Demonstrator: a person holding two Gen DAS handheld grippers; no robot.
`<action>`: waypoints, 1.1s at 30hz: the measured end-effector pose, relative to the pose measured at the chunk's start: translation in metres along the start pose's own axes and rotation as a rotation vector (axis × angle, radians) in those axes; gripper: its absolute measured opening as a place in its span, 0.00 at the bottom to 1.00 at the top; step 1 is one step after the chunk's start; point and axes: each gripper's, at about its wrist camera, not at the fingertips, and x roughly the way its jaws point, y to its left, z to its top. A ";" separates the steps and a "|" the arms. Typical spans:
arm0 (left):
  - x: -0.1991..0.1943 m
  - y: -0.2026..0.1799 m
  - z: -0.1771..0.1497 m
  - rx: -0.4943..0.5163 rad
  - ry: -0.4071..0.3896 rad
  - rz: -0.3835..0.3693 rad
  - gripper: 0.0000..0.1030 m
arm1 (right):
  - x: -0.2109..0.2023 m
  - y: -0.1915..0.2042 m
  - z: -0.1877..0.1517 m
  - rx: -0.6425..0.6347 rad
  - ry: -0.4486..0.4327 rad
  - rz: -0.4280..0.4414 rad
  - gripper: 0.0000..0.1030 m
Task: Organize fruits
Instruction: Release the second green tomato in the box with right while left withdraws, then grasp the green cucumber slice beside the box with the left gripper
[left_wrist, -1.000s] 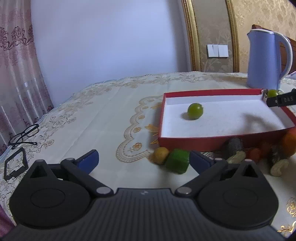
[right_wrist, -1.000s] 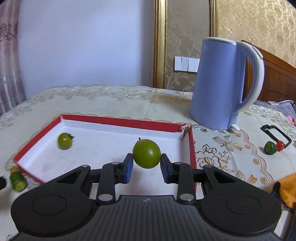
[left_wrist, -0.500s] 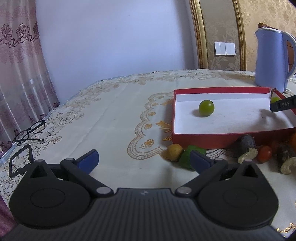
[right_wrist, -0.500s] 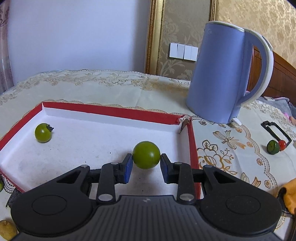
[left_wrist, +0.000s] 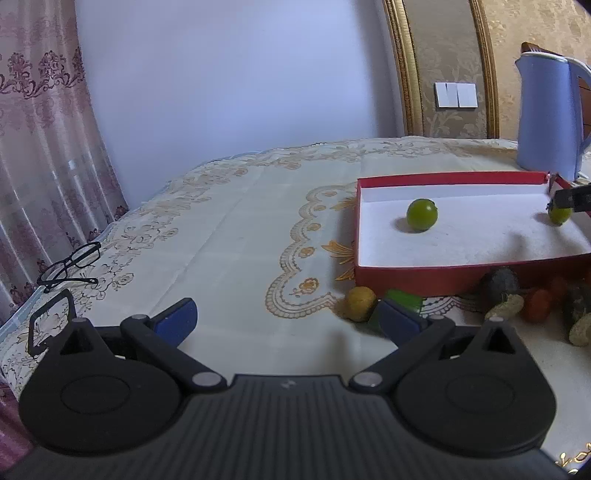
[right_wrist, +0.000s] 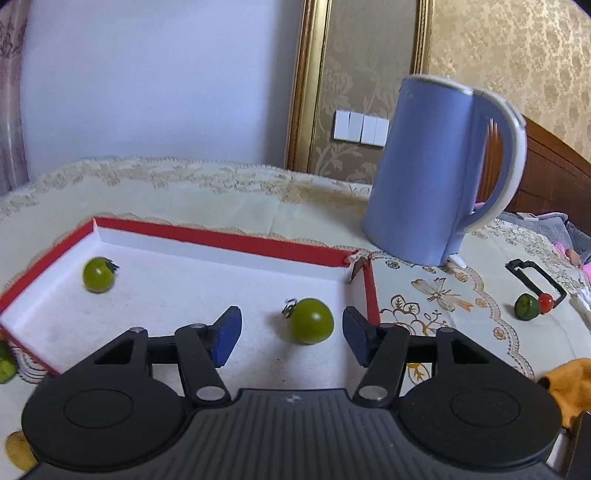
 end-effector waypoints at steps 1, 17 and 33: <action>0.000 0.000 0.000 0.000 0.000 0.003 1.00 | -0.006 0.000 -0.001 0.003 -0.013 0.004 0.59; -0.012 0.028 -0.023 -0.027 -0.028 -0.153 1.00 | -0.131 -0.008 -0.064 0.094 -0.191 0.125 0.66; 0.011 -0.003 -0.013 0.051 0.025 -0.409 0.36 | -0.127 0.005 -0.101 0.177 -0.161 0.177 0.71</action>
